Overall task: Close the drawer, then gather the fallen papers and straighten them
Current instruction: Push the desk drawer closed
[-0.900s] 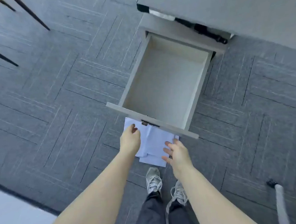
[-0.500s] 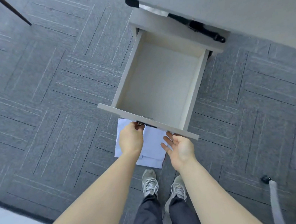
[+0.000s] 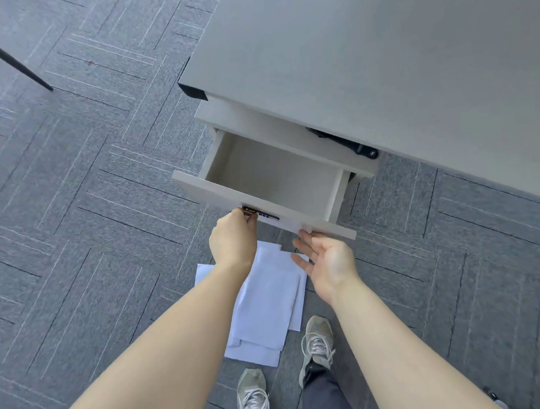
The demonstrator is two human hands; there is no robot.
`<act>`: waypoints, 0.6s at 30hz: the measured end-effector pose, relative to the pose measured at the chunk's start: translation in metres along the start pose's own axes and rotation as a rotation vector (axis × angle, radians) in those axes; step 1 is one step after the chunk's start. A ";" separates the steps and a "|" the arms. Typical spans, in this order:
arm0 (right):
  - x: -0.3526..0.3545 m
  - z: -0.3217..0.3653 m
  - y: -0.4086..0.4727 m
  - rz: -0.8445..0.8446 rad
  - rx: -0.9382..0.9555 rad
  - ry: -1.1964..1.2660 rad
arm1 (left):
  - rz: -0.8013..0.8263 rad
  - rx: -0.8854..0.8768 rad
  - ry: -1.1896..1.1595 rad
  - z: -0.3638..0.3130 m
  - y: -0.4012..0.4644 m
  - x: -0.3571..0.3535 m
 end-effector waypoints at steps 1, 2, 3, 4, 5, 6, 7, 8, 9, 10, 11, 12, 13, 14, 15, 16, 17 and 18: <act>-0.003 0.011 0.005 0.014 0.008 -0.008 | -0.005 -0.001 0.010 -0.008 0.009 -0.002; -0.005 0.021 0.010 0.025 0.015 -0.018 | -0.014 -0.010 0.021 -0.016 0.018 -0.004; -0.007 0.030 0.016 0.036 0.023 -0.027 | -0.024 -0.022 0.031 -0.023 0.027 -0.006; -0.010 0.038 0.020 0.044 0.031 -0.037 | -0.036 -0.038 0.041 -0.029 0.035 -0.008; -0.012 0.046 0.025 0.049 0.039 -0.047 | -0.045 -0.052 0.051 -0.035 0.042 -0.009; -0.014 0.054 0.030 0.051 0.048 -0.060 | -0.057 -0.066 0.061 -0.041 0.048 -0.010; -0.015 0.060 0.034 0.052 0.057 -0.075 | -0.069 -0.076 0.068 -0.046 0.053 -0.011; -0.016 0.065 0.038 0.052 0.069 -0.090 | -0.082 -0.086 0.071 -0.051 0.058 -0.012; -0.018 0.070 0.040 0.053 0.080 -0.101 | -0.092 -0.095 0.071 -0.056 0.061 -0.013; -0.020 0.075 0.043 0.053 0.094 -0.112 | -0.101 -0.104 0.070 -0.060 0.065 -0.014; -0.022 0.080 0.045 0.051 0.108 -0.125 | -0.107 -0.109 0.069 -0.064 0.068 -0.014; -0.023 0.084 0.047 0.047 0.123 -0.141 | -0.111 -0.112 0.068 -0.068 0.071 -0.014; -0.024 0.088 0.049 0.044 0.132 -0.154 | -0.110 -0.114 0.071 -0.072 0.075 -0.014; -0.025 0.092 0.051 0.042 0.137 -0.161 | -0.110 -0.118 0.084 -0.076 0.077 -0.013; -0.025 0.094 0.052 0.040 0.136 -0.165 | -0.109 -0.124 0.104 -0.078 0.079 -0.013; -0.025 0.096 0.053 0.039 0.137 -0.173 | -0.112 -0.133 0.125 -0.080 0.080 -0.013; -0.024 0.096 0.054 0.043 0.141 -0.187 | -0.114 -0.144 0.142 -0.080 0.080 -0.013; -0.023 0.095 0.054 0.051 0.148 -0.207 | -0.114 -0.156 0.155 -0.079 0.079 -0.013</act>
Point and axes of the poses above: each hand's wrist, its own y-axis towards the middle knuckle, its own x-axis out of the back of the hand, z = x × y, the point moved 1 cm from there along y, towards the middle knuckle, and after that the axes turned 4 degrees about -z, right-handed, at the moved point
